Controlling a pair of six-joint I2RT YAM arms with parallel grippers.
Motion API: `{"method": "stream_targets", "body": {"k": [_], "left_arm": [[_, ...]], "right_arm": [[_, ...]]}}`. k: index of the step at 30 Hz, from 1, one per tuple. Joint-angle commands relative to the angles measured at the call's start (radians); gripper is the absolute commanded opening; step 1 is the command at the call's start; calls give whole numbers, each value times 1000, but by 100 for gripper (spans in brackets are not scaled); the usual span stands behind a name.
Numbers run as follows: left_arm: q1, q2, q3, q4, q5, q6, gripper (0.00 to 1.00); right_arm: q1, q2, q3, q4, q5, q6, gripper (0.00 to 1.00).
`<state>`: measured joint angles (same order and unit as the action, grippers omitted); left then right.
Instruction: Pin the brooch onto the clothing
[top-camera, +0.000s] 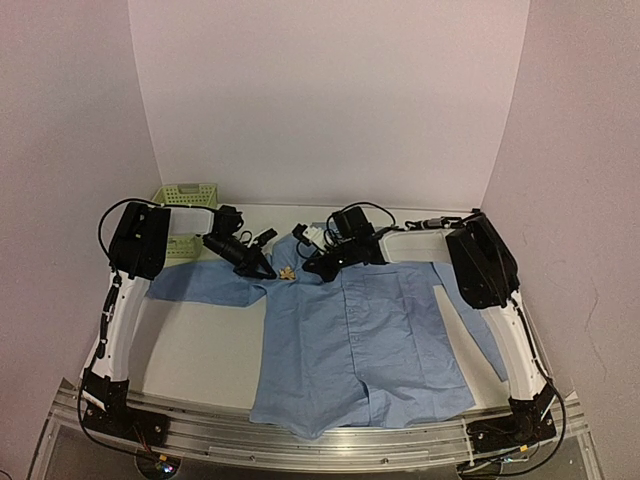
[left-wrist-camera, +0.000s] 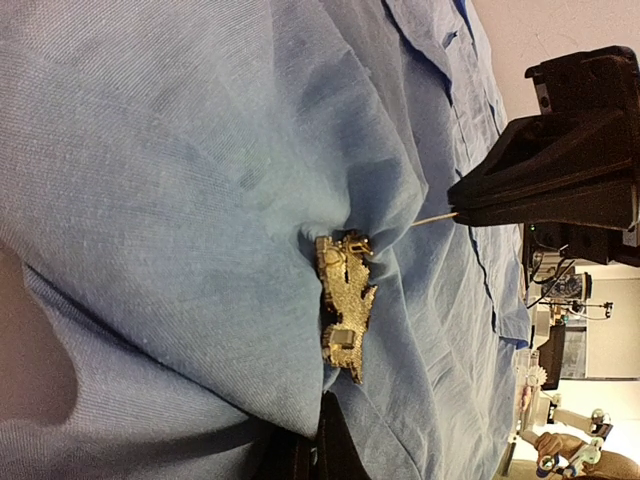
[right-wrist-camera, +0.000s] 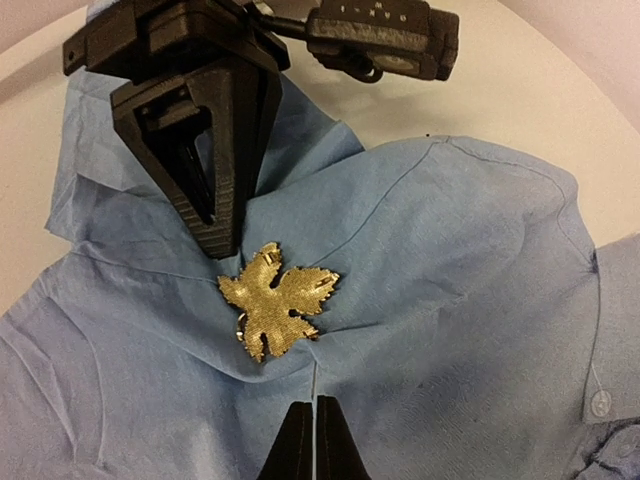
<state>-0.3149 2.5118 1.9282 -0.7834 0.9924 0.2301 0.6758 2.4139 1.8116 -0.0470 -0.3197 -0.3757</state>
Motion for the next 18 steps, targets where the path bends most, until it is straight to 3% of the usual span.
{"method": "stream_targets", "body": {"k": [1, 10, 18], "left_arm": [[7, -44, -13, 18, -32, -6, 0], [6, -48, -25, 33, -42, -15, 0], [5, -53, -21, 27, -46, -13, 0]], "right_arm": [[5, 67, 66, -3, -11, 12, 1], [12, 110, 138, 1, -66, 47, 1], [9, 67, 116, 16, -53, 72, 7]]}}
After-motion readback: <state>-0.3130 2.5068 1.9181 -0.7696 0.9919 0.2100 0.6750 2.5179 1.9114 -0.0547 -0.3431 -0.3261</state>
